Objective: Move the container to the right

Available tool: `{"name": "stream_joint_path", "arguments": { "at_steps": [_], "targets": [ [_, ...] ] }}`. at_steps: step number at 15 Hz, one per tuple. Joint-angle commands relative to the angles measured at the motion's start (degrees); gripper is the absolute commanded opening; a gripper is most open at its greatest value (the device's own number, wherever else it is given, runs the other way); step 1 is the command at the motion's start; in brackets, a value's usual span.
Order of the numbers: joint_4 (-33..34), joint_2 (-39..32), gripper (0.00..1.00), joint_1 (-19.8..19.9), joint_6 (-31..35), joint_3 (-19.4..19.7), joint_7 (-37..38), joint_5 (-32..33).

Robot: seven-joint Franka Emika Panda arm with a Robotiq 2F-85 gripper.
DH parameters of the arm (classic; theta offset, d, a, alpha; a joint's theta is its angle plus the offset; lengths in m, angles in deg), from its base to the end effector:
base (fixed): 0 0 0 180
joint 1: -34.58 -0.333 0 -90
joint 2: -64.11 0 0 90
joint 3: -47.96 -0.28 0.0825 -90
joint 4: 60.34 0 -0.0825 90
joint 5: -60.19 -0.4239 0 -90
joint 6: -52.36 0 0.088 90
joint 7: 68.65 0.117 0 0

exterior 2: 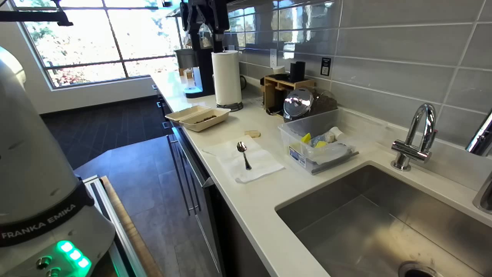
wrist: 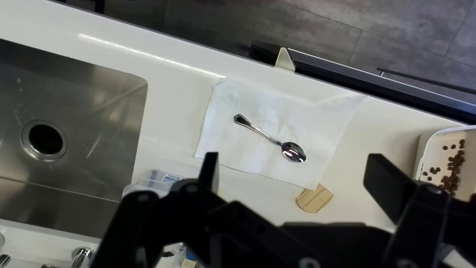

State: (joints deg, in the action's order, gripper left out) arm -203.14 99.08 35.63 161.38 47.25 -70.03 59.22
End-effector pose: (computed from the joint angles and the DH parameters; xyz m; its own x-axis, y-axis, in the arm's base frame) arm 0.4263 -0.0013 0.4433 0.9997 0.0105 0.0209 0.0107 -0.9999 -0.0085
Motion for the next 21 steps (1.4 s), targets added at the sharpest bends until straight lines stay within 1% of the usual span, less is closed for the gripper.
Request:
{"name": "stream_joint_path", "arguments": {
  "at_steps": [1, 2, 5, 9, 11, 13, 16, 18, 21],
  "targets": [
    [0.1, 0.0, 1.0, -0.5, -0.1, 0.4, 0.2, 0.2],
    [0.1, 0.0, 1.0, -0.5, -0.1, 0.4, 0.2, 0.2],
    [-0.2, -1.5, 1.0, -0.6, 3.6, -0.7, 2.5, -0.4],
    [-1.7, -5.5, 1.0, -3.7, 9.9, -3.2, 4.2, -3.7],
    [-2.7, -8.2, 1.0, -5.8, 13.6, -4.7, 4.8, -6.0],
    [-3.2, -12.2, 1.0, -7.3, 20.1, -6.5, 5.7, -7.0],
    [-2.0, -19.6, 1.0, -9.7, 27.6, -9.0, 7.5, -8.2],
    [-0.4, -24.9, 1.0, -11.1, 31.9, -10.3, 7.7, -8.3],
    [2.9, -33.0, 1.0, -12.4, 35.9, -12.5, 9.9, -6.5]
  ]
}}
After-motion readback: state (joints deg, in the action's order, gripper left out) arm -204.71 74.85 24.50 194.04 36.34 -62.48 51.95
